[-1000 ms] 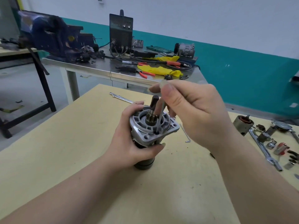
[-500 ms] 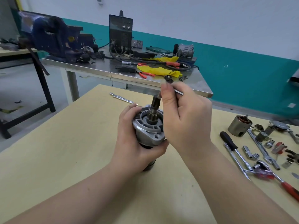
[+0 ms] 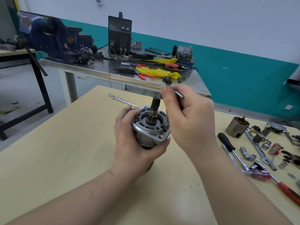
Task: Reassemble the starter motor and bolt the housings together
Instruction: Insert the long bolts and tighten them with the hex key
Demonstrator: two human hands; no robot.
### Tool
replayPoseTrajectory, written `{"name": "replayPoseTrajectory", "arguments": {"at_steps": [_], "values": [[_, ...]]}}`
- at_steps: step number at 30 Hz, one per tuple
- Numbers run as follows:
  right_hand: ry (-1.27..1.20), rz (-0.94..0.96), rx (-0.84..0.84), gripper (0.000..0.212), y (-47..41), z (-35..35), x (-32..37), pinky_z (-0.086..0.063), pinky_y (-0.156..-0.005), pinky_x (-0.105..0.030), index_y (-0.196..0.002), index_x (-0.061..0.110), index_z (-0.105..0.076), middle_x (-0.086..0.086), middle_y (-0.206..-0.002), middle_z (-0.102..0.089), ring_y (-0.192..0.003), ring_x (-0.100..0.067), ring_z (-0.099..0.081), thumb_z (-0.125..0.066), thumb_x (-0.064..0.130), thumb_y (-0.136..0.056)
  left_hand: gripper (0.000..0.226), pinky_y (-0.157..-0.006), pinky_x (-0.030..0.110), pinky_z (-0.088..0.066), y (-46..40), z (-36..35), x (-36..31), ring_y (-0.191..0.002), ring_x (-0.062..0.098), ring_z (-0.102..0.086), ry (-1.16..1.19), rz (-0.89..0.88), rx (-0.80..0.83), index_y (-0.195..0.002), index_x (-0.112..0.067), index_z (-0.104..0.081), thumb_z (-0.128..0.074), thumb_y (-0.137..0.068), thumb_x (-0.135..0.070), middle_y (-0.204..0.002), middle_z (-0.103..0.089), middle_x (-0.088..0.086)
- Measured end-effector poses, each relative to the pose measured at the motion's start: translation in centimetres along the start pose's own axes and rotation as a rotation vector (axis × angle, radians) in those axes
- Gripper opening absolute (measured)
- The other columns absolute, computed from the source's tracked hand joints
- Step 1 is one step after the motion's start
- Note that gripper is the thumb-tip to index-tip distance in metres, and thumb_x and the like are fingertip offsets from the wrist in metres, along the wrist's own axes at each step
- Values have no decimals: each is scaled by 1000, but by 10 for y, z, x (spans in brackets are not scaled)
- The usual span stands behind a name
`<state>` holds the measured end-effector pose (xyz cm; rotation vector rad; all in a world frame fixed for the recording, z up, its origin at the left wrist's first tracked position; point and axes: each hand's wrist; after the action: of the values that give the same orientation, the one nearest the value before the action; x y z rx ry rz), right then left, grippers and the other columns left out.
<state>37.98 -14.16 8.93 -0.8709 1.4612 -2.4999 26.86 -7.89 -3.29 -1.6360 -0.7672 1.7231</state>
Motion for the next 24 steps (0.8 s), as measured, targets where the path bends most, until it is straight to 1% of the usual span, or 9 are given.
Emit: {"name": "replayPoseTrajectory", "arguments": {"at_steps": [2, 4, 5, 7, 9, 15, 19, 22, 24], "values": [[-167, -62, 192, 22, -8, 11, -2, -43, -56, -17, -96, 12, -72, 15, -71, -65, -64, -9, -62, -56, 22, -108, 94, -114, 62, -46, -4, 4, 5, -148, 42, -45, 64, -10, 50, -142, -32, -43, -96, -65, -37, -155, -40, -6], [-121, -30, 297, 18, -14, 17, -2, -47, -63, -19, -105, 16, -69, 23, -80, -65, -75, -5, -65, -52, 20, -109, 96, -113, 62, -47, -4, 5, 6, -148, 43, -46, 77, -14, 71, -143, -29, -44, -98, -64, -35, -154, -41, 1], [-60, 2, 308, 19, -15, 16, -2, -51, -66, -25, -109, 17, -68, 21, -82, -66, -78, -8, -66, -50, 21, -110, 95, -113, 62, -47, -3, 4, 6, -148, 43, -45, 67, -16, 63, -143, -28, -44, -98, -64, -36, -154, -40, -1], [31, 28, 275, 26, -13, 11, -1, -54, -68, -44, -113, 13, -67, 6, -83, -69, -76, -17, -65, -46, 27, -110, 94, -113, 62, -46, -2, 1, 4, -148, 43, -44, 36, -11, 30, -141, -30, -43, -97, -65, -38, -155, -38, -8], [53, 34, 209, 31, -10, 5, 0, -51, -62, -50, -114, 8, -67, -3, -78, -69, -68, -24, -63, -45, 29, -109, 94, -113, 63, -45, 0, -1, 2, -148, 44, -43, 17, 7, 13, -144, -27, -41, -94, -67, -40, -156, -37, -9], [167, 65, 44, 32, -6, -9, 2, -52, -56, -49, -112, 5, -71, -6, -73, -71, -63, -27, -66, -48, 26, -109, 95, -117, 62, -42, 4, -3, -2, -154, 39, -37, -35, 28, -3, -146, -21, -39, -90, -71, -46, -157, -37, 5], [-10, 35, 35, 29, -7, -1, -6, -49, -55, -45, -116, 9, -73, 2, -69, -66, -61, -18, -61, -50, 26, -111, 96, -114, 59, -48, -1, 3, 1, -146, 41, -48, 64, 91, 53, -144, -33, -41, -95, -66, -36, -154, -43, 5], [-203, -12, -138, 30, 3, -7, -7, -54, -60, -42, -120, 1, -70, -2, -72, -65, -65, -19, -65, -46, 17, -112, 99, -114, 56, -49, -4, 6, 1, -147, 36, -49, 77, 72, 115, -145, -43, -42, -98, -63, -36, -154, -44, 6], [-200, -17, -174, 32, 6, -10, -8, -55, -61, -39, -123, 1, -68, 6, -76, -64, -66, -18, -66, -43, 18, -112, 97, -114, 58, -48, -3, 4, -1, -152, 36, -44, 47, 21, 129, -144, -42, -43, -98, -64, -40, -157, -43, 1]]}}
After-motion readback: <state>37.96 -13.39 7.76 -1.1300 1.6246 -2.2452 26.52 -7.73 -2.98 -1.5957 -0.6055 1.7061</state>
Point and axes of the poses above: each hand's wrist, its own y-axis away from the middle knuckle, its own z-axis out of the back of the hand, x = y × z
